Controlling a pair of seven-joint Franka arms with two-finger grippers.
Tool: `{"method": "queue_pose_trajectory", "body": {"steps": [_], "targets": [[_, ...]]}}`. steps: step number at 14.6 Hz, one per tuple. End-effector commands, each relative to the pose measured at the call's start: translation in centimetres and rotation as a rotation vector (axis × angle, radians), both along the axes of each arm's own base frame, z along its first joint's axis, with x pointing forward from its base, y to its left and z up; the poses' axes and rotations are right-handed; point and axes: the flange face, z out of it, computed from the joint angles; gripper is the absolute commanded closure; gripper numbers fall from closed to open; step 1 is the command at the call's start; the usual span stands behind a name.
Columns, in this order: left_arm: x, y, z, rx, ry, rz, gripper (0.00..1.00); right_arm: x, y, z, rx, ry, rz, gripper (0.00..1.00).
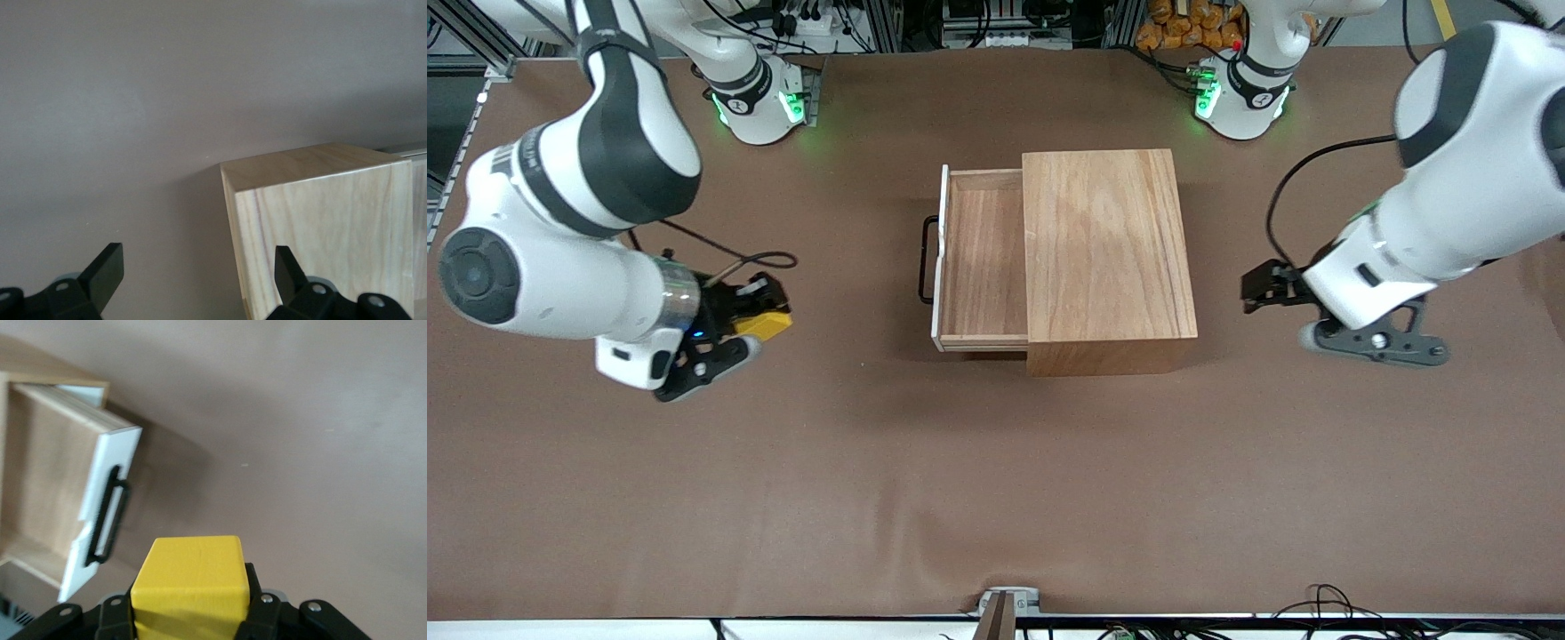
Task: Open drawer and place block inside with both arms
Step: 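Lift the cube with the right gripper while the left gripper withdraws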
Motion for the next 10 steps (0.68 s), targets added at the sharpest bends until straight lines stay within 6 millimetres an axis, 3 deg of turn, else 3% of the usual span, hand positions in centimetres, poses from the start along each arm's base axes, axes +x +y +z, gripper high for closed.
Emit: {"method": "queue_pose_trajectory", "body": {"steps": [1, 4, 6, 8, 10], "targets": [[-2.8, 0.9, 2.4, -0.002, 0.023, -0.008, 0.0, -3.3, 3.6, 0.4, 0.011, 0.052, 0.003, 1.0], [-5.9, 3.9, 5.4, 0.022, 0.034, 0.026, 0.0, -7.1, 9.5, -1.0, -0.053, 0.066, -0.124, 1.0], [-8.1, 4.9, 7.2, 0.039, 0.045, 0.038, 0.0, -8.7, 12.3, -2.3, -0.055, 0.035, -0.153, 1.0], [-9.5, 7.2, 8.4, 0.047, 0.03, 0.049, 0.0, -9.9, 14.6, -3.9, -0.062, 0.015, -0.21, 1.0], [-10.8, 9.4, 9.5, 0.052, 0.024, 0.079, 0.0, -11.9, 18.3, -5.5, -0.072, -0.009, -0.277, 1.0]]}}
